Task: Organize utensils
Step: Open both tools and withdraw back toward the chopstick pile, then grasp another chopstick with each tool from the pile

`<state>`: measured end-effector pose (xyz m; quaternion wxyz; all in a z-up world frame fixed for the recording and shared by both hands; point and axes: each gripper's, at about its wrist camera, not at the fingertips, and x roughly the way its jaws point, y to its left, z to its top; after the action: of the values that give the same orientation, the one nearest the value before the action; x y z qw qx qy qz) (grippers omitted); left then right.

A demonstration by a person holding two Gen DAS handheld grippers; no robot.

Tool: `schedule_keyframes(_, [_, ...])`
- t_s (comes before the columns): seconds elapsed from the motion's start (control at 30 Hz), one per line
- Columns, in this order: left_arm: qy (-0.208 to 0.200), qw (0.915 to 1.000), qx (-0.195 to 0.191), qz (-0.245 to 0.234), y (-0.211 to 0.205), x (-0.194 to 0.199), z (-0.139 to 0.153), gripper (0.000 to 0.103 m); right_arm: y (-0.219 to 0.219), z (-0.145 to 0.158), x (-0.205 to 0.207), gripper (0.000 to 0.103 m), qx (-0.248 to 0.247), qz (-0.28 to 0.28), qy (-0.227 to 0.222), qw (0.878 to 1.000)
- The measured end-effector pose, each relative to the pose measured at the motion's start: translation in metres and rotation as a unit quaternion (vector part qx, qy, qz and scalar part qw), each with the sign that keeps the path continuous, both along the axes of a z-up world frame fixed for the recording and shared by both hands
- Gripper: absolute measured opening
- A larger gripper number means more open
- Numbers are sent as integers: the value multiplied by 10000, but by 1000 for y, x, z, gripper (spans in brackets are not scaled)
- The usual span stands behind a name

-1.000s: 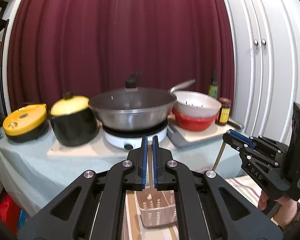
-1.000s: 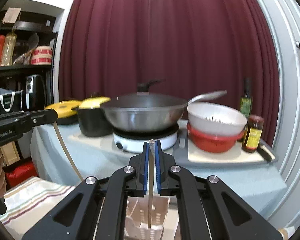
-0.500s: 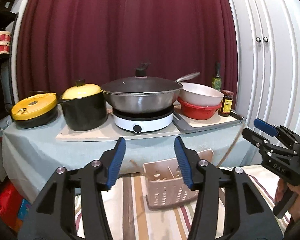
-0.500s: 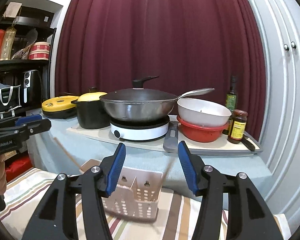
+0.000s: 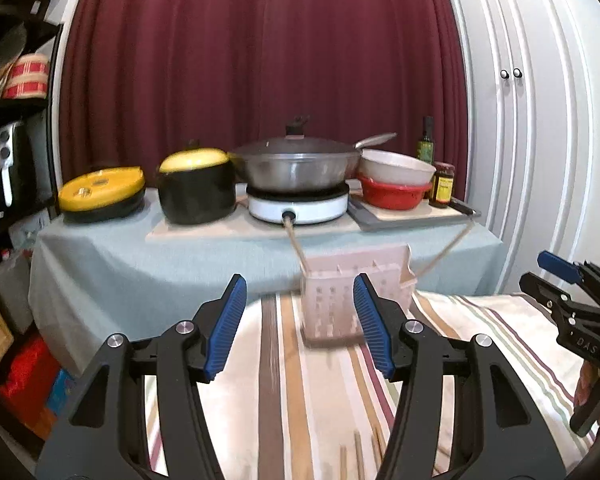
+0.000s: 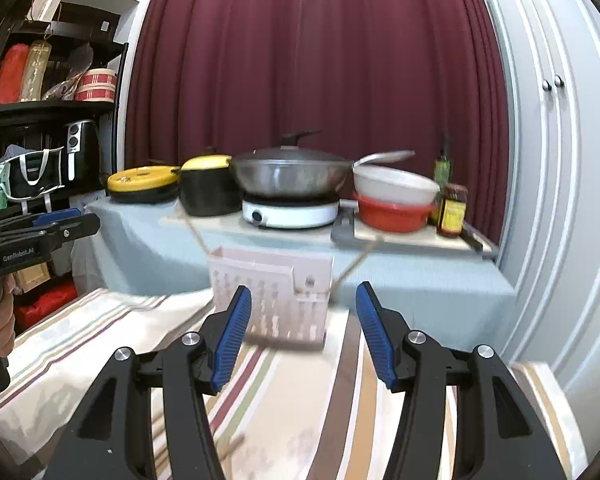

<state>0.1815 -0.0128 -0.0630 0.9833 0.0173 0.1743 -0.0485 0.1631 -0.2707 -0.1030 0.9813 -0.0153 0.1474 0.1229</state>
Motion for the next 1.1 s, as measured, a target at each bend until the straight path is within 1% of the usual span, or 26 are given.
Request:
schedule_keyframes(0.1, [172, 9998, 4, 65, 3, -22, -18, 55, -3, -15, -17, 54, 63, 18, 173, 9998])
schedule_keyframes(0.27, [504, 9986, 51, 114, 6, -48, -48, 55, -7, -46, -49, 54, 126, 7, 523, 9986])
schedule_keyframes(0.43, [727, 9970, 157, 215, 11, -77, -77, 55, -12, -79, -83, 54, 162, 30, 845, 9963])
schedule_keyframes(0.57, [998, 9947, 171, 204, 15, -97, -101, 55, -13, -104, -107, 53, 100, 75, 1098, 9939])
schedule_keyframes(0.63, [1082, 9938, 174, 203, 17, -106, -109, 55, -14, -114, -119, 51, 110, 101, 1199, 9927])
schedule_keyframes(0.73, [1235, 9920, 113, 243, 22, -121, -122, 55, -13, -132, -136, 45, 24, 172, 1322, 9911])
schedule_keyframes(0.87, [1376, 9900, 41, 321, 28, -139, -137, 55, -13, -151, -148, 37, 58, 244, 1493, 9885])
schedule_keyframes(0.9, [1403, 9895, 12, 342, 29, -142, -140, 55, -13, -154, -151, 34, 68, 254, 1506, 9882])
schedule_keyframes(1.1, [1468, 9883, -59, 398, 33, -160, -154, 55, -15, -162, -156, 24, 119, 277, 1537, 9877])
